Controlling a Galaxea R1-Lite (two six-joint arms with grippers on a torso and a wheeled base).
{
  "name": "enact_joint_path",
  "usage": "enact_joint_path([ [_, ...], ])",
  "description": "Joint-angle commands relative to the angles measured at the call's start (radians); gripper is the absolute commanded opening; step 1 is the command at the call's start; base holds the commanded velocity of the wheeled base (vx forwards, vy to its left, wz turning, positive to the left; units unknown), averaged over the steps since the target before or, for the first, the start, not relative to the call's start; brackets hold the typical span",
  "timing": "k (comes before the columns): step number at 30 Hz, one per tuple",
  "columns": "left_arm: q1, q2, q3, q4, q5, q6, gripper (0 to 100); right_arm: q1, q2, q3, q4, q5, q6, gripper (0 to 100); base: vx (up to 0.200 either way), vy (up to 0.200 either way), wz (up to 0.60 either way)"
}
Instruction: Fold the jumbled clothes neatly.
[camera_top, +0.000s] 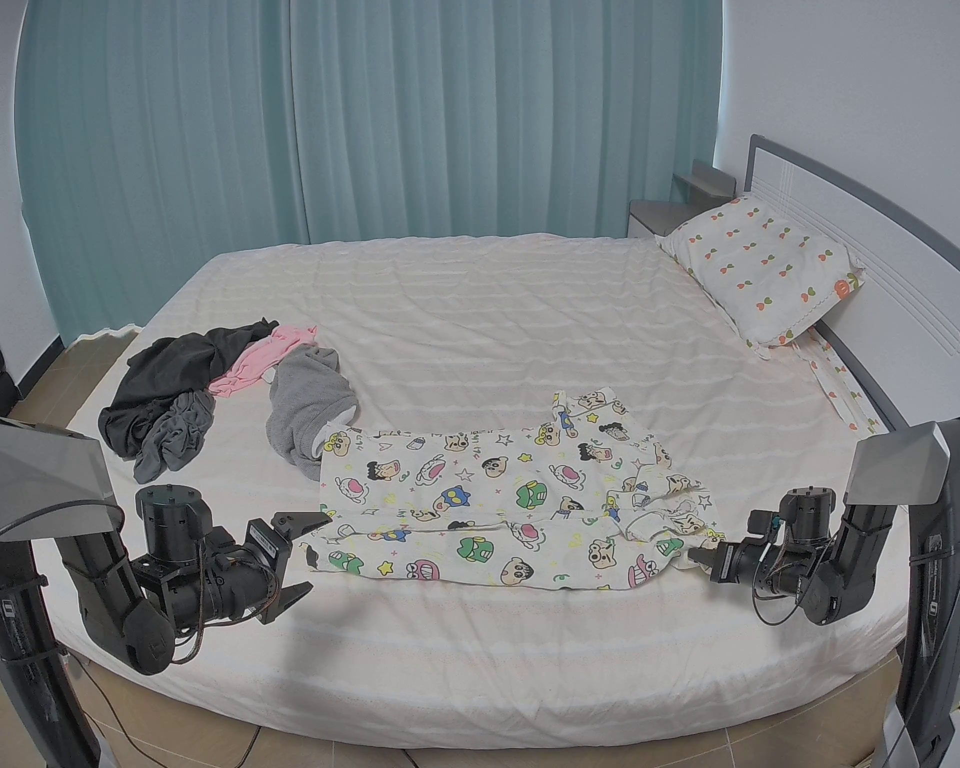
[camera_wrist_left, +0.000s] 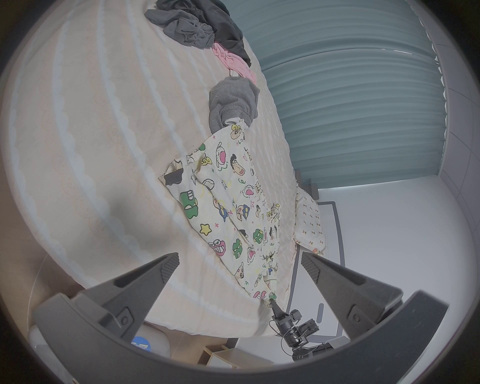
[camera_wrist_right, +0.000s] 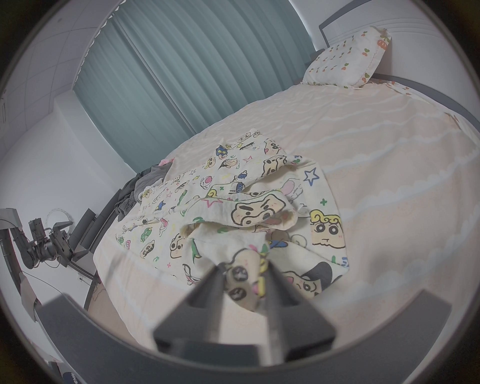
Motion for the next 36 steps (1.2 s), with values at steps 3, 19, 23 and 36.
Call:
enact_joint_path([
  [3, -0.001, 0.007, 0.0, 0.0, 0.001, 0.0, 100, -0.014, -0.049, 0.051, -0.009, -0.002, -0.003, 0, 0.0, 0.0, 0.0],
  [19, -0.003, 0.009, 0.0, 0.0, 0.001, 0.001, 100, -0.031, -0.081, -0.007, 0.254, -0.005, -0.234, 100, 0.0, 0.0, 0.0],
  [23, -0.003, 0.009, 0.001, 0.0, 0.001, 0.001, 100, -0.031, -0.075, -0.018, 0.261, -0.024, -0.248, 100, 0.0, 0.0, 0.0],
  [36, -0.003, 0.009, 0.0, 0.0, 0.001, 0.001, 100, -0.088, -0.216, 0.023, 0.251, -0.051, -0.208, 100, 0.0, 0.0, 0.0],
])
